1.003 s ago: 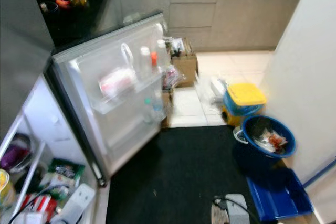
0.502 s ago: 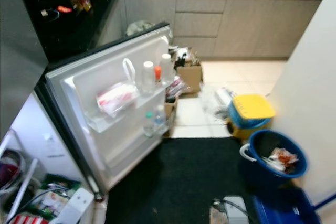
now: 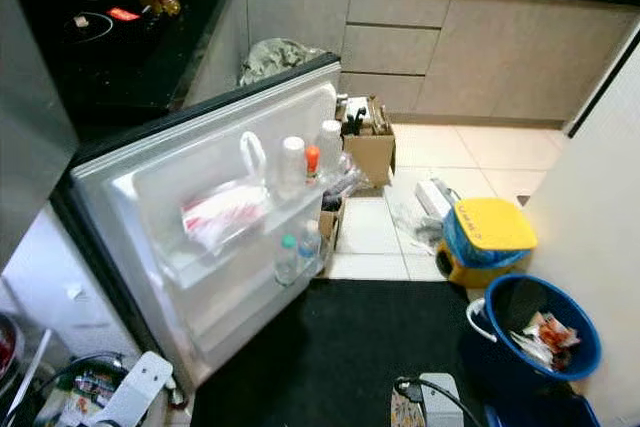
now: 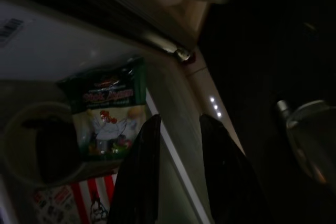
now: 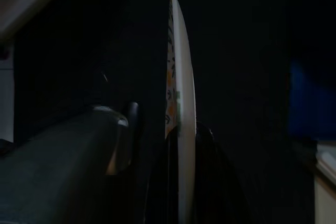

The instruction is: Restocking fridge

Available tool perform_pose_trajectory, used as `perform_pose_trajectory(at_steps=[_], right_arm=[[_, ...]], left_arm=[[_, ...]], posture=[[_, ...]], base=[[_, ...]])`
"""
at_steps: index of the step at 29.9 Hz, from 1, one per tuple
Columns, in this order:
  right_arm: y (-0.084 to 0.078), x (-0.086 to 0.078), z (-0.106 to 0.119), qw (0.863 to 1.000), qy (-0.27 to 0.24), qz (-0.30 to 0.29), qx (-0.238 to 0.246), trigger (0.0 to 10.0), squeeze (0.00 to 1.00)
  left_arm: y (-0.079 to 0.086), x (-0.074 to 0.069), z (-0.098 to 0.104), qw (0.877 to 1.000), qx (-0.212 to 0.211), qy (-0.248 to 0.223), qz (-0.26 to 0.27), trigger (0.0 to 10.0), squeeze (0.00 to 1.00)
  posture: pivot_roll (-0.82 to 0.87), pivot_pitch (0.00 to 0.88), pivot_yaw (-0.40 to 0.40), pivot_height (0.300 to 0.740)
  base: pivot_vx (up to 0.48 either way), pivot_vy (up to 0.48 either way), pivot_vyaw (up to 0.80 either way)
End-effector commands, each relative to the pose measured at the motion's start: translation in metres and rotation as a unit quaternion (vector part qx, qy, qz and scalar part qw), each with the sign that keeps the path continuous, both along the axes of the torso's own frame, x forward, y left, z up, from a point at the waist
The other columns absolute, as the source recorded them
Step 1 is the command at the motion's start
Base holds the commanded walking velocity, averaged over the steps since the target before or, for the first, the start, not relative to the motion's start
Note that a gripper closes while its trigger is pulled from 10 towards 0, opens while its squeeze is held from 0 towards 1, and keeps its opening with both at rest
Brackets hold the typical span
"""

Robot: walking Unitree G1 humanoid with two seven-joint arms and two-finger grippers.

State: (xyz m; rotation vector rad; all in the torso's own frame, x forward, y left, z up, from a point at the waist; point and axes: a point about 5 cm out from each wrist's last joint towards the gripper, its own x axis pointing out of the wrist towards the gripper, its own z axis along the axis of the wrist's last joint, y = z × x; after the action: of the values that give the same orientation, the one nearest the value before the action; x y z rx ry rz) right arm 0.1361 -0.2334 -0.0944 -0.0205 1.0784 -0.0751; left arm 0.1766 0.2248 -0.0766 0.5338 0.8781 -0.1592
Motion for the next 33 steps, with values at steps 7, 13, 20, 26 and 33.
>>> perform_pose_trajectory(at_steps=[7,13,20,26,33], right_arm=[[-0.0005,0.001,0.0006,1.0,0.001,0.014,0.001,10.0,0.0],[-0.0005,0.0006,0.0006,1.0,0.001,0.016,0.0,10.0,0.0],[-0.0017,0.0007,0.0008,1.0,0.002,0.018,-0.005,10.0,0.0],[-0.0032,0.0007,0.0011,1.0,0.003,0.017,-0.012,10.0,0.0],[-0.0055,-0.0027,0.0003,1.0,0.009,0.012,-0.018,10.0,0.0]], left_arm=[[-0.0016,-0.0064,-0.0033,1.0,-0.013,0.011,0.005,10.0,0.21],[-0.0034,-0.0069,-0.0039,1.0,-0.016,0.011,0.004,10.0,0.21],[-0.004,-0.0068,-0.0039,1.0,-0.017,0.011,0.003,10.0,0.21],[-0.0041,-0.0066,-0.0039,1.0,-0.016,0.01,0.004,10.0,0.2],[-0.0035,-0.0067,-0.0038,1.0,-0.015,0.01,0.005,10.0,0.2]], posture=[[0.03,0.0,-0.041,0.74],[0.03,0.0,-0.042,0.74],[0.03,0.0,-0.043,0.74],[0.03,0.0,-0.042,0.74],[0.03,0.0,-0.042,0.74]], base=[[0.0,0.0,0.0],[0.0,0.0,0.09],[0.0,0.0,0.66],[0.0,0.0,0.76],[0.0,0.0,0.8]])
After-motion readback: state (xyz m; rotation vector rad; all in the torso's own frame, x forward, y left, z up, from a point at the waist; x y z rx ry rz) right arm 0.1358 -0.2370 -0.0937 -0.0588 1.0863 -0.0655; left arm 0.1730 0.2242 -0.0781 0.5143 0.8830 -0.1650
